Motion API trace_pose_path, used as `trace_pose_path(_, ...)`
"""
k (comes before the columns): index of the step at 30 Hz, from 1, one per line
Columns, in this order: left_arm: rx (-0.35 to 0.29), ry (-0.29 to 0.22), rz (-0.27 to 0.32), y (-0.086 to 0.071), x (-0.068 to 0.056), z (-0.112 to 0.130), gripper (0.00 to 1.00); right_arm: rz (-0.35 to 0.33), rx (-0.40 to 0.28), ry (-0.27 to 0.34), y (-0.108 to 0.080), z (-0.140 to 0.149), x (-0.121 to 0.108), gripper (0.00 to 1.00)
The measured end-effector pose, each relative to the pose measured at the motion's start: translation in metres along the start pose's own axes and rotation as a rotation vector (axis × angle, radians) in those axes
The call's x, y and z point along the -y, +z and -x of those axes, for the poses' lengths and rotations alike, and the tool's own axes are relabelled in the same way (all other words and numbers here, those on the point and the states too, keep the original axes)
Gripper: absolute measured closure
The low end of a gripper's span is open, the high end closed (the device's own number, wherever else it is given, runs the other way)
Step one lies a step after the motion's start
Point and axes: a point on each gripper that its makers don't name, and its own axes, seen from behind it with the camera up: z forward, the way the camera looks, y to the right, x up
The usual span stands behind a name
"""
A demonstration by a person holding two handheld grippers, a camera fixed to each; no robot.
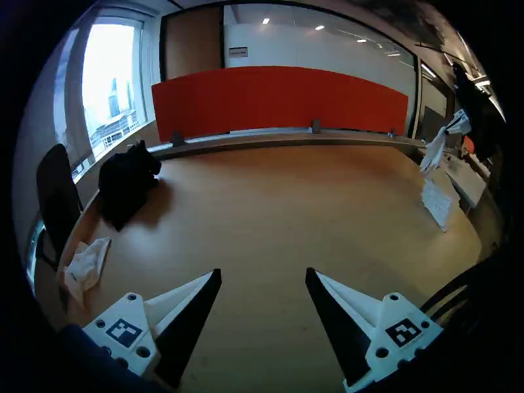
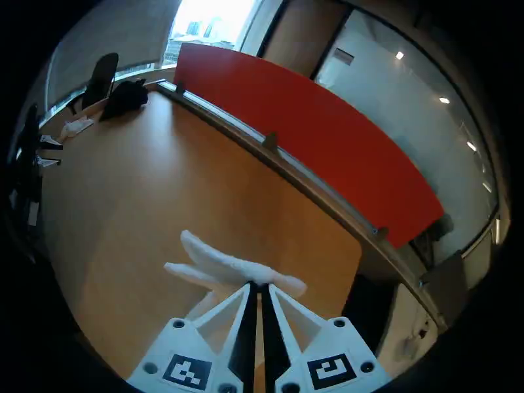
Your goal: Fold towel
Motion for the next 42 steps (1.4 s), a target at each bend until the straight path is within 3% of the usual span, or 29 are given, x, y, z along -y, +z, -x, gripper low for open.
trace_pose_path(8, 0.001, 0.015, 0.014, -0.001, -0.006, 0.000, 0.04, 0.013, 0.049, 0.070, -0.019, 0.059, 0.005, 0.96)
trace_pose_path(17, 0.007, 0.025, 0.022, -0.002, -0.009, 0.003, 0.04, 0.013, 0.099, 0.129, -0.025, 0.110, 0.021, 0.96)
trace_pose_path(42, 0.018, 0.029, 0.007, -0.011, -0.007, 0.009, 0.04, 0.012, 0.241, 0.235, -0.007, 0.199, 0.032, 0.96)
